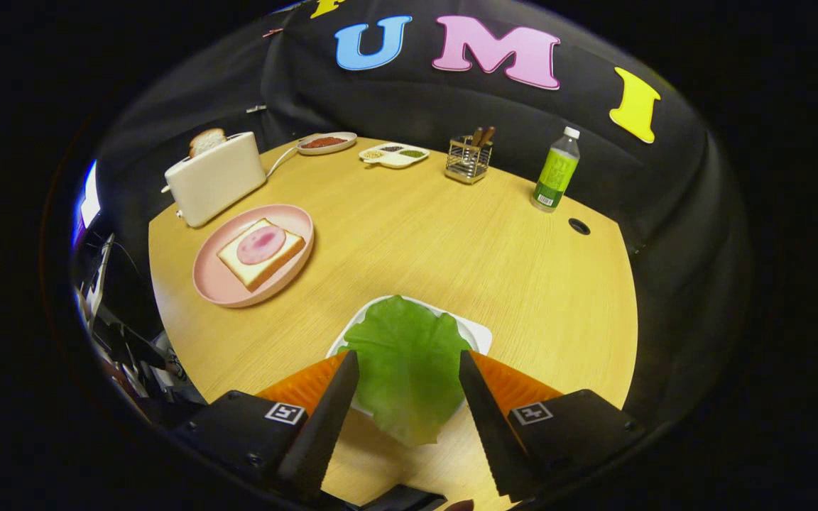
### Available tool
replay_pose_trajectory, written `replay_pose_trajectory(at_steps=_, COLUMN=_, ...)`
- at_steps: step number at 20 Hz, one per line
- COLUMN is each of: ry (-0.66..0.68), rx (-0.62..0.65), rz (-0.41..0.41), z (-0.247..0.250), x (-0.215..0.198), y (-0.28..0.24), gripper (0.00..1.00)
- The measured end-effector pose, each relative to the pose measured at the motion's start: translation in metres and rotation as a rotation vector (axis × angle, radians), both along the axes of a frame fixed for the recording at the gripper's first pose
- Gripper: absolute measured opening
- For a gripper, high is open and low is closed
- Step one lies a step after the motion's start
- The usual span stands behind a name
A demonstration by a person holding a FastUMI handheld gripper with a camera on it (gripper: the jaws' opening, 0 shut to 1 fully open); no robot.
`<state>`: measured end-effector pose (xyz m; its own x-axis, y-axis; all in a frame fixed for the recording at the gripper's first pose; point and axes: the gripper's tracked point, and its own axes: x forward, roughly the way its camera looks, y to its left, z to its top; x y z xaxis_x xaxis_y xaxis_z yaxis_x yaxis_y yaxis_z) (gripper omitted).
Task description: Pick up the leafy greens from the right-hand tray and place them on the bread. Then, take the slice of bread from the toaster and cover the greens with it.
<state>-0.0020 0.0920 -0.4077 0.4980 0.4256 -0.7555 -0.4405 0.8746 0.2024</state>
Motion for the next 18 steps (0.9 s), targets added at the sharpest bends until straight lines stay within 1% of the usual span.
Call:
replay_pose_trajectory(at_steps=5, ry=0.086, rx=-0.006, rz=0.017, z=-0.030, x=0.000, y=0.015, gripper=0.86)
replay_pose_trajectory(at_steps=7, ry=0.107, rx=-0.023, rz=0.018, z=-0.040, x=0.002, y=0.013, gripper=0.82)
replay_pose_trajectory(at_steps=8, ry=0.120, rx=-0.022, rz=0.017, z=-0.044, x=0.002, y=0.014, gripper=0.78)
replay_pose_trajectory(at_steps=10, ry=0.148, rx=-0.021, rz=0.028, z=-0.052, x=0.001, y=0.014, gripper=0.77)
replay_pose_trajectory(at_steps=11, ry=0.134, rx=-0.008, rz=0.021, z=-0.052, x=0.006, y=0.017, gripper=0.75)
replay_pose_trajectory(at_steps=13, ry=0.146, rx=-0.007, rz=0.014, z=-0.053, x=0.008, y=0.013, gripper=0.70)
replay_pose_trajectory(at_steps=14, ry=0.147, rx=-0.017, rz=0.013, z=-0.056, x=0.010, y=0.010, gripper=0.64)
replay_pose_trajectory(at_steps=16, ry=0.132, rx=-0.015, rz=-0.011, z=-0.058, x=0.012, y=0.007, gripper=0.17)
replay_pose_trajectory(at_steps=17, ry=0.126, rx=-0.014, rz=-0.011, z=-0.056, x=0.013, y=0.008, gripper=0.10)
replay_pose_trajectory(at_steps=18, ry=0.128, rx=-0.014, rz=-0.010, z=-0.056, x=0.009, y=0.009, gripper=0.10)
